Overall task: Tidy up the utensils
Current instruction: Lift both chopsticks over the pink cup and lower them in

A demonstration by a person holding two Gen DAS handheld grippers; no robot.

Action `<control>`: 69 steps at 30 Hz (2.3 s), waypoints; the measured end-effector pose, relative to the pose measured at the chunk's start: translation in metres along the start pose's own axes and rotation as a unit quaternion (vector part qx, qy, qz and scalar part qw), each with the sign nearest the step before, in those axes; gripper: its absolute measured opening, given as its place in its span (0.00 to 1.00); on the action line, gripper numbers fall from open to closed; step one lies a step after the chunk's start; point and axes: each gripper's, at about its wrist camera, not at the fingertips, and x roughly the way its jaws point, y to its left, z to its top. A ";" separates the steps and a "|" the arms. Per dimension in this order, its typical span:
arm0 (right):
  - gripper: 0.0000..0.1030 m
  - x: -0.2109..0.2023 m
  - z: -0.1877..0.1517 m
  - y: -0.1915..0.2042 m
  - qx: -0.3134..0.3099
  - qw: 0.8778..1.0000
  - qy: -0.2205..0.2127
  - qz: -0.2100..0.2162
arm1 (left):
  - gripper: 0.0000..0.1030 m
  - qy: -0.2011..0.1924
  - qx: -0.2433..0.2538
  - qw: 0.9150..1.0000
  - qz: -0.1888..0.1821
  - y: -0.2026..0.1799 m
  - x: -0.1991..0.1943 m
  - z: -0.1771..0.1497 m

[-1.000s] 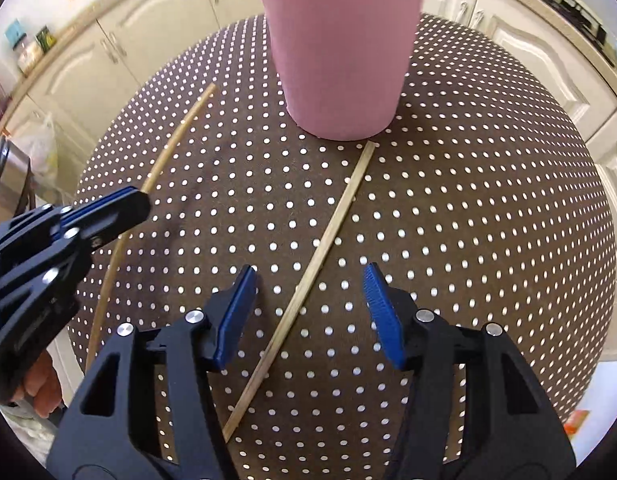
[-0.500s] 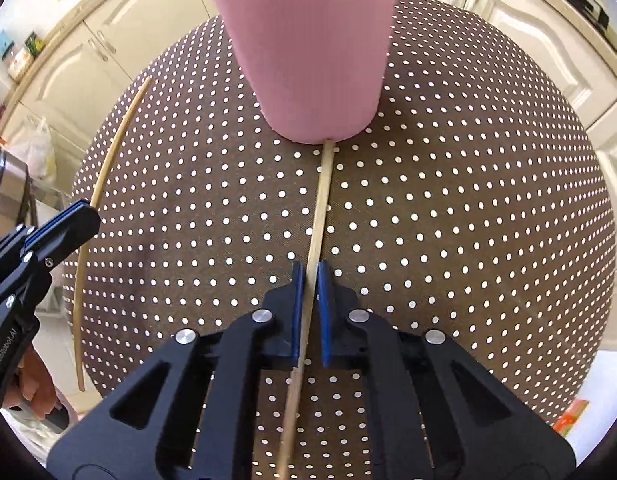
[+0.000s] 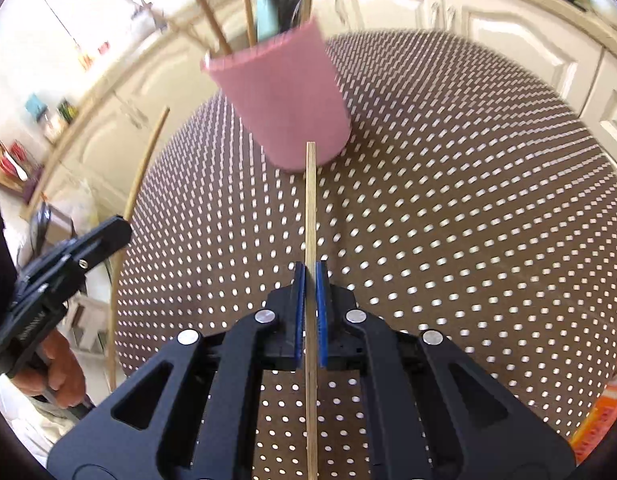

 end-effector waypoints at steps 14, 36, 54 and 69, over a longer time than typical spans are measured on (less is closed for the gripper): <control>0.05 -0.115 -0.015 -0.017 -0.023 0.976 -0.211 0.059 | 0.06 -0.121 0.057 0.989 -0.062 -0.040 -0.027 0.025; 0.05 -0.142 0.052 0.061 -0.060 0.905 -0.419 0.034 | 0.06 -0.326 0.029 0.939 -0.101 -0.049 -0.014 0.119; 0.06 -0.109 0.093 0.047 -0.037 0.871 -0.487 0.047 | 0.06 -0.427 0.033 0.903 -0.022 -0.044 0.039 0.143; 0.06 -0.094 0.094 0.046 -0.044 0.871 -0.488 0.041 | 0.06 -0.387 0.074 0.919 0.006 -0.044 0.055 0.114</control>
